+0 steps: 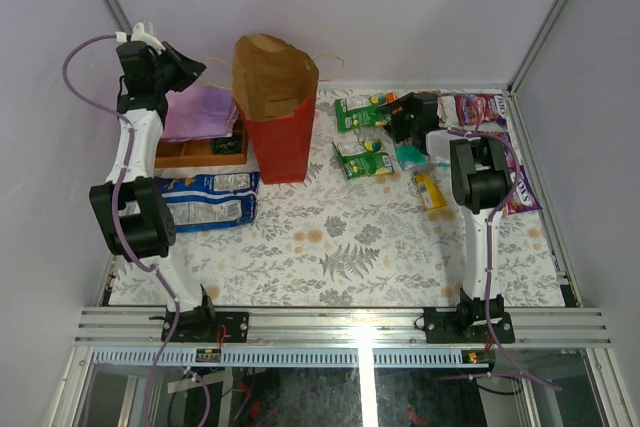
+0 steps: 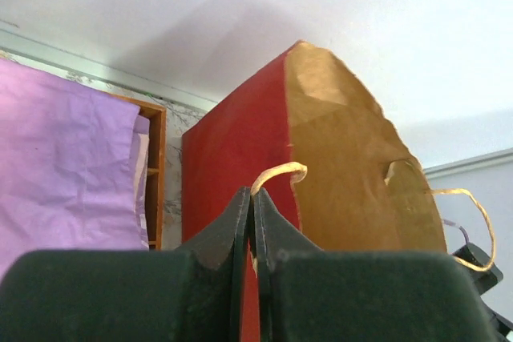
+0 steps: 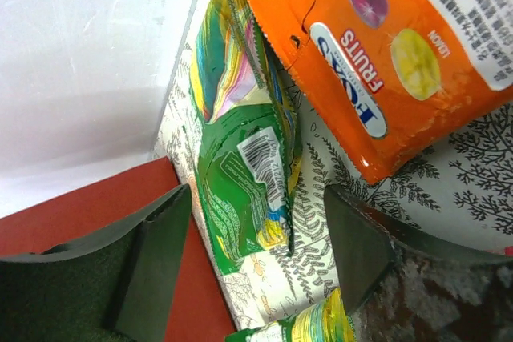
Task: Take the snacks out of the paper bag
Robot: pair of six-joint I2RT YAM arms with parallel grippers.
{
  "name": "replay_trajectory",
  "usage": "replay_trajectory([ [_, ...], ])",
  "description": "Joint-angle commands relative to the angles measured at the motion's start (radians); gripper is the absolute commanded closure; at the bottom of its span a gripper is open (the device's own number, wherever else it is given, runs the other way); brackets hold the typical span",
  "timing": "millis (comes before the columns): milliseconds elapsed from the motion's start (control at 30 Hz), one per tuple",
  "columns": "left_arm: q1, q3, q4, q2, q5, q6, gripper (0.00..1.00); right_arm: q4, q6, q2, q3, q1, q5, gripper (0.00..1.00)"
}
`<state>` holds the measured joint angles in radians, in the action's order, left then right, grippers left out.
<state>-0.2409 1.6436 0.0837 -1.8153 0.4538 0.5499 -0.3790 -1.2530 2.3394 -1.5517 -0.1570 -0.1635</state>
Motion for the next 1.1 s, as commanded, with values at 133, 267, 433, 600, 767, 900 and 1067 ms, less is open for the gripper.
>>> replay_trajectory([
  [133,-0.022,-0.046,-0.035,0.066,-0.078,-0.017,1.0,0.016,0.169,-0.224,0.105,-0.006,0.046,0.23],
  [267,-0.028,-0.02,-0.023,0.044,-0.047,-0.012,0.97,0.109,0.325,-0.335,0.141,-0.04,0.008,0.24],
  [433,-0.034,0.081,0.035,-0.016,0.018,-0.002,0.77,0.304,0.557,-0.382,0.121,-0.147,0.009,0.28],
  [600,-0.036,0.205,0.134,-0.082,0.074,-0.008,0.04,0.391,0.707,-0.373,0.14,-0.236,0.103,0.26],
  [767,-0.038,0.288,0.229,-0.101,0.089,-0.032,0.0,0.437,0.837,-0.348,0.176,-0.313,0.281,0.23],
  [900,-0.047,0.216,0.204,-0.031,0.059,-0.034,0.0,0.447,0.87,-0.319,0.228,-0.334,0.351,0.22],
  [1067,-0.063,0.151,0.186,0.032,0.058,-0.021,0.0,0.461,0.87,-0.3,0.252,-0.345,0.384,0.22],
])
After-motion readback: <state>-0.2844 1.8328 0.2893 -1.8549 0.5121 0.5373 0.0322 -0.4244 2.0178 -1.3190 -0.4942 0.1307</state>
